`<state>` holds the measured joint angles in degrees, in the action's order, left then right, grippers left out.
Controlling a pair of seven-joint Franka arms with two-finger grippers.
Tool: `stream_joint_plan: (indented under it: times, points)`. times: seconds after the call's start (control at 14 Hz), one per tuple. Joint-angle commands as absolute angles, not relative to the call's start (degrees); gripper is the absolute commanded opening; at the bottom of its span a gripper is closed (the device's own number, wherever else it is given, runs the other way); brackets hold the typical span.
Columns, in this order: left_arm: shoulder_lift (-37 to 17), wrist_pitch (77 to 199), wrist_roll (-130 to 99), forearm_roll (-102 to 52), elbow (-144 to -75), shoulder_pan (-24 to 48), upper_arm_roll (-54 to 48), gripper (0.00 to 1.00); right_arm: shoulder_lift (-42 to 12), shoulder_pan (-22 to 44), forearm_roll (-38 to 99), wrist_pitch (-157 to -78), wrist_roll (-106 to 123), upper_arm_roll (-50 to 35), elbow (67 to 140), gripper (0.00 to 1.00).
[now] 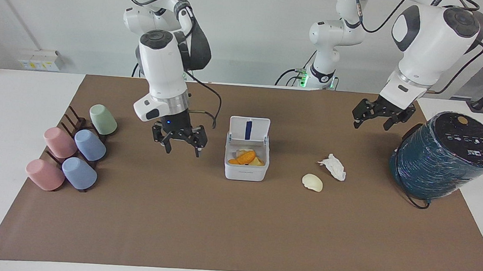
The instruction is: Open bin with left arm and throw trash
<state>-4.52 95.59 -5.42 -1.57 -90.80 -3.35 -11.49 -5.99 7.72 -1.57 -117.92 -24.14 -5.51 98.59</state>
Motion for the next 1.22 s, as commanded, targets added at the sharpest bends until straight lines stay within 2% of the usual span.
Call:
stream_joint_plan:
  times: [0.0, 0.36, 0.64, 1.0, 1.15]
  points:
    - [-3.4, 92.5, -4.9, -0.7, -89.9, -3.0, -11.0, 1.00, -1.9, 4.0, -2.7, -112.9, -20.6, -6.2, 99.2, 1.00]
    - [-3.3, 88.6, -4.9, -0.4, -88.1, -2.9, -11.0, 1.00, 1.9, 4.0, -2.7, -102.0, -12.1, 0.2, 96.6, 1.00]
    - [-3.8, 93.4, -5.0, -1.1, -89.1, -1.6, -11.2, 1.00, 5.8, 1.9, -2.6, -95.5, -3.9, 3.8, 95.7, 1.00]
    - [-11.5, 106.7, -9.3, -1.0, -90.8, 2.2, -11.1, 1.00, 6.5, 1.6, -2.1, -93.0, -4.3, 2.9, 96.1, 1.00]
    - [-12.3, 115.4, -10.3, -1.0, -96.0, 2.8, -11.1, 1.00, 6.5, 1.8, -1.8, -93.0, -4.7, 2.8, 96.3, 1.00]
